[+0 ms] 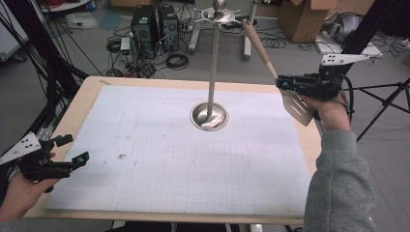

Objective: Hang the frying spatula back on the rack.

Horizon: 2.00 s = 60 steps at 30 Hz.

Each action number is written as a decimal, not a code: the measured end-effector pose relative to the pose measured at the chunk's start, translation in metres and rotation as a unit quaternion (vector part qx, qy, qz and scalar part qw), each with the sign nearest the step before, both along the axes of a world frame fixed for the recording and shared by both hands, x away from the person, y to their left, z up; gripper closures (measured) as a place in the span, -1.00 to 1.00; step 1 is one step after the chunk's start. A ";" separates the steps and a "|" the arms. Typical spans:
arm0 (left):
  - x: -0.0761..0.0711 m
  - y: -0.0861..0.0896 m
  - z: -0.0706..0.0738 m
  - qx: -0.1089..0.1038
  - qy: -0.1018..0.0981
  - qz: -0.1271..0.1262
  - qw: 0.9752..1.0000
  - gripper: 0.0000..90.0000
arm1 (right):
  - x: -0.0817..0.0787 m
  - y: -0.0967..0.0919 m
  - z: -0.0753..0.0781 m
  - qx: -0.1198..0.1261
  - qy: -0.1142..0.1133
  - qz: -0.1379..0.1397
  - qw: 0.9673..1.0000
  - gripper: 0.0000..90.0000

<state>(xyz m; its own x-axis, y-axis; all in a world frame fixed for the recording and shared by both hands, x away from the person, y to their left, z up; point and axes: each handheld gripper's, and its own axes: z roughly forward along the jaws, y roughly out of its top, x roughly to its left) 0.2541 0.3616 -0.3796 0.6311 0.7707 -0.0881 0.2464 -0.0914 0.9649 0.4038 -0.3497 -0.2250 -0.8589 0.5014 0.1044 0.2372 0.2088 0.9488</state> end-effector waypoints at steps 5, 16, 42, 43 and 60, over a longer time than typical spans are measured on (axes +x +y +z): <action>-0.001 0.001 0.000 -0.001 -0.004 0.001 1.000 -0.88 | 0.002 0.001 0.000 0.003 0.003 -0.001 1.000 0.72; -0.001 0.003 -0.001 -0.001 0.003 0.002 1.000 -0.88 | 0.005 0.001 -0.002 0.015 0.009 0.003 1.000 0.72; -0.003 0.004 -0.001 0.004 -0.005 0.002 1.000 -0.88 | 0.012 0.008 -0.007 0.015 0.022 0.003 1.000 0.72; -0.003 0.004 -0.001 0.004 -0.005 0.002 1.000 -0.88 | 0.012 0.008 -0.008 0.015 0.024 0.003 1.000 0.72; -0.003 0.004 -0.001 0.005 -0.004 0.002 1.000 -0.88 | 0.017 0.018 -0.014 0.012 0.031 0.012 0.999 0.72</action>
<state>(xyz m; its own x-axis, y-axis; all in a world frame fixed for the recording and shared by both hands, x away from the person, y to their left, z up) 0.2508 0.3659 -0.3808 0.6282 0.7744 -0.0754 0.2397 -0.1005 0.9656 0.4207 -0.3314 -0.2389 -0.8625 0.4766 0.1699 0.2906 0.1918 0.9374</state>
